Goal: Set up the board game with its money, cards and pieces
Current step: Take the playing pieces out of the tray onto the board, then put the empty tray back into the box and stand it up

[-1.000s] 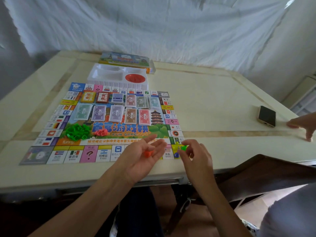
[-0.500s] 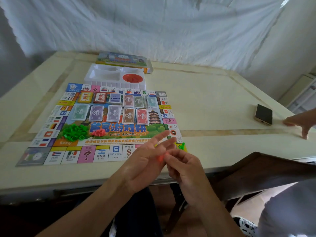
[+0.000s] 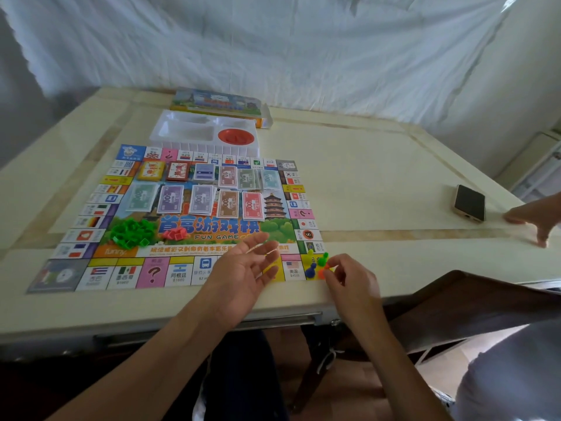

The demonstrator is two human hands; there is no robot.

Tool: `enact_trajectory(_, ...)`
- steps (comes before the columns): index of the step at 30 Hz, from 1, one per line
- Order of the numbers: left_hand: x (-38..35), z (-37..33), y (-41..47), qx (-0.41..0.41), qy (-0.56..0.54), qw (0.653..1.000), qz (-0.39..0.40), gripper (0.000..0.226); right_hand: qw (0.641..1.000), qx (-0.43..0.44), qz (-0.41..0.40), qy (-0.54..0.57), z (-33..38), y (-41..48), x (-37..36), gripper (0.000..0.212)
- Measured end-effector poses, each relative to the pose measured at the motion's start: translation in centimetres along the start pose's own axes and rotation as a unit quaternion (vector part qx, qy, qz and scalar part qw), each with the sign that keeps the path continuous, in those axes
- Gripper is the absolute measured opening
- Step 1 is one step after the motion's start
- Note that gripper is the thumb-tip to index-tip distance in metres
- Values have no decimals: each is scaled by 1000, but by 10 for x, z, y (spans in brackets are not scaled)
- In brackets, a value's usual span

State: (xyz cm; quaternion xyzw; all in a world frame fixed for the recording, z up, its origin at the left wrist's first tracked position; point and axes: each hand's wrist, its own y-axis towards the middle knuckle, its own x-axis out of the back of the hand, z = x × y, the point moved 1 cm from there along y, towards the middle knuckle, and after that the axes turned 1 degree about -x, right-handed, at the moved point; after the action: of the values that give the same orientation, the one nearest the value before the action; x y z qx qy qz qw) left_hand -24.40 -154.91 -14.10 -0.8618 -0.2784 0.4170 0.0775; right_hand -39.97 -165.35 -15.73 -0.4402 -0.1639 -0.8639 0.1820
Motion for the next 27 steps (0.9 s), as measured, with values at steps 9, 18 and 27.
enact_trajectory(9, 3, -7, 4, -9, 17, 1000, -1, 36, 998, -17, -13, 54, 8, -4, 11, 22)
enact_trajectory(18, -14, -109, 62, -120, 272, 955, 16, 29, 987, 105, -5, 123, 119, 99, 30, 19)
enact_trajectory(27, 2, -223, 205, -211, 507, 832, -82, 28, 988, 120, 89, 33, 186, 276, -63, 31)
